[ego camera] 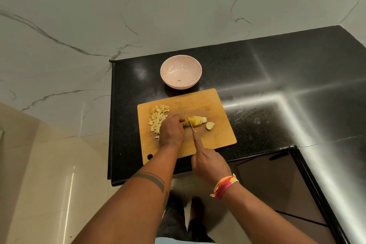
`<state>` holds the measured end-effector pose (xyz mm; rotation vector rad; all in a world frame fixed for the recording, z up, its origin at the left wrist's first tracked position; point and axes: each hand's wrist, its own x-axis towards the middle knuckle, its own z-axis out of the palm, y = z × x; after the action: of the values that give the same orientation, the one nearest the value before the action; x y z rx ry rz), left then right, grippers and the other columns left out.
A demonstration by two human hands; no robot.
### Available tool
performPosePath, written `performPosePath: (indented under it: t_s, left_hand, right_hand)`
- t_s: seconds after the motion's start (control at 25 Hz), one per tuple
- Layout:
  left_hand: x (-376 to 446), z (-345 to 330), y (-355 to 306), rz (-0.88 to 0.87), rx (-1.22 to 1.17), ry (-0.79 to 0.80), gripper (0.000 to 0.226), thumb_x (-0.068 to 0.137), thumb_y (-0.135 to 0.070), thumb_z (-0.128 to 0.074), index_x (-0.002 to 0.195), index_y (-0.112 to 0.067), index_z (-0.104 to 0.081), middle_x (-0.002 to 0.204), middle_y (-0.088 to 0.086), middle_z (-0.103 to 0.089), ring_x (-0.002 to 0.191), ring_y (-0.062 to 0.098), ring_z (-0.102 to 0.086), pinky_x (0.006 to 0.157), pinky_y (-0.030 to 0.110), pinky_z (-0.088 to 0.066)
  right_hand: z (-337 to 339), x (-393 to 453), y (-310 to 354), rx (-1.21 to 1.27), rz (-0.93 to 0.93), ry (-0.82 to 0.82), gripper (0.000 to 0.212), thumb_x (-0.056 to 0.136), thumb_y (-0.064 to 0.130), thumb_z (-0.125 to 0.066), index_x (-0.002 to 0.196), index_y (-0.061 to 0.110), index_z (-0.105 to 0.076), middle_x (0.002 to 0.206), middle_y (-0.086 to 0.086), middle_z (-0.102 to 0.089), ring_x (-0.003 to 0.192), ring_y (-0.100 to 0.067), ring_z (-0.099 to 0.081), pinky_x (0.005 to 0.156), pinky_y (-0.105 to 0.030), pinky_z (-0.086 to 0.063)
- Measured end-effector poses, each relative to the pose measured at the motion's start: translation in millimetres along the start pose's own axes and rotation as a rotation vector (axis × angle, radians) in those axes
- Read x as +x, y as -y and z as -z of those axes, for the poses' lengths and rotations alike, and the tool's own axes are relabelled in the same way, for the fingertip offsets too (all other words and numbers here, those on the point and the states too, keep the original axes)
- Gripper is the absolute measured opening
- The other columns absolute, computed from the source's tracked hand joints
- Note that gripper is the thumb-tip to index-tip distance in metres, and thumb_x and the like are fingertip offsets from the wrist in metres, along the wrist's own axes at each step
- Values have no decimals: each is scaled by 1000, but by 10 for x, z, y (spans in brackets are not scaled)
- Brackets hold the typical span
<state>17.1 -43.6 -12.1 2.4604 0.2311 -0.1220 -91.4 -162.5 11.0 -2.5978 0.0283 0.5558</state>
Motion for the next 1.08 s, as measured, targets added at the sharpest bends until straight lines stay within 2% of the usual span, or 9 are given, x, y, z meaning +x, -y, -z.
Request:
performPosePath:
  t_s: [0.12,0.32,0.4,0.52,0.68,0.8,0.96,1.08]
  left_hand:
    - [-9,1,18,-10,8,-6,15,97,-15,-65,103,-21,-77,107,-4,-71,96,16,-64,81,25,-49]
    - [-7,3,7,19,-26,-3,17,98,-17,-62,96,-24,-78,103,-4,-71,93,17,-64,77,24,-47]
    - [3,-2,11,27,-15,-2,17,97,-18,-62,94,-25,-77,102,-5,-71,91,16,-64,75,23,-46]
    - [-3,-4,5,13,7,-7,15,97,-18,-63,94,-23,-77,102,-3,-71,89,17,-63,76,25,-50]
    - [2,-16,7,15,17,-12,14,98,-17,-63,98,-20,-77,105,-2,-70,90,18,-64,79,30,-53]
    - [-5,-18,10,22,2,-8,13,97,-18,-65,100,-20,-77,106,-1,-71,93,18,-64,80,30,-53]
    - [-4,19,19,9,-21,-5,12,96,-17,-68,103,-20,-77,106,-2,-71,94,15,-64,78,23,-45]
    - [5,22,27,4,7,-11,12,97,-15,-66,103,-18,-77,107,0,-70,94,17,-63,77,24,-44]
  right_hand:
    - [28,125,56,3,16,-14,76,99,23,-39,162,29,2,78,-8,-62,66,-28,-60,63,-42,-52]
    - [56,269,73,-7,37,9,74,100,23,-37,163,30,1,78,-7,-55,62,-23,-50,60,-36,-39]
    - [59,367,74,18,45,33,72,101,23,-37,163,28,1,79,-7,-57,60,-18,-47,61,-36,-41]
    - [25,452,61,37,55,27,70,103,25,-35,164,28,1,91,-13,-66,68,-23,-54,65,-39,-48]
    - [-74,204,-23,-17,34,41,76,102,25,-38,162,30,7,76,-7,-58,62,-23,-55,60,-38,-47]
    - [-66,25,-97,-29,-4,73,80,101,24,-40,161,33,13,74,-5,-57,58,-20,-51,59,-37,-46]
    - [-11,-39,-61,6,-5,32,80,101,23,-40,161,33,10,69,-1,-54,55,-19,-50,55,-35,-39]
    - [5,45,29,18,37,-8,78,99,23,-40,162,31,5,70,-2,-57,59,-21,-55,56,-37,-43]
